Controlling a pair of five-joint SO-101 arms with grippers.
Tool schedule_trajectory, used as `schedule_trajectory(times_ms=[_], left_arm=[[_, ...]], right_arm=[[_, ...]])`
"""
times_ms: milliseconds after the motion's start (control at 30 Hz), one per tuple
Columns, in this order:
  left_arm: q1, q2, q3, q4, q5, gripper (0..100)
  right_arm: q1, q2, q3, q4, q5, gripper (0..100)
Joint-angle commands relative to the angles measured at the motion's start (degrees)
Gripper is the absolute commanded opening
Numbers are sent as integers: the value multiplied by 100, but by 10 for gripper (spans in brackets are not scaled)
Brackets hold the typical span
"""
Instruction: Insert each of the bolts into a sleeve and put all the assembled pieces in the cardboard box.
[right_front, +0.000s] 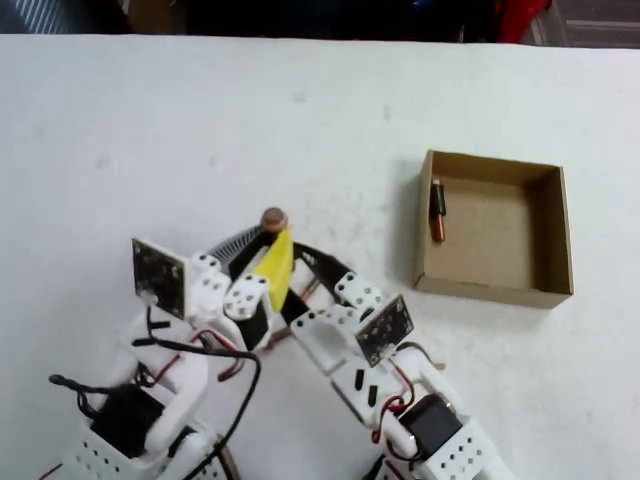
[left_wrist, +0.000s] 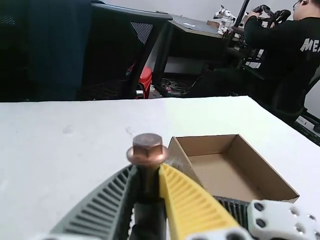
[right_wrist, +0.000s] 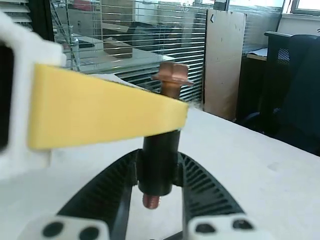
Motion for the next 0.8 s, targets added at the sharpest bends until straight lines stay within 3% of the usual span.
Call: schedule_trajectory(times_ms=[0, 167, 367, 767], left_arm=[[31, -303, 0, 26, 35, 27], [13, -303, 0, 26, 26, 39], [48, -303, 62, 149, -255, 189], [-4, -330, 114, -105, -299, 199]], right_arm=[[22, -57, 44, -13, 35, 17], [22, -57, 44, -13, 35, 17], [22, -57, 44, -13, 35, 17], [22, -57, 44, -13, 35, 17]])
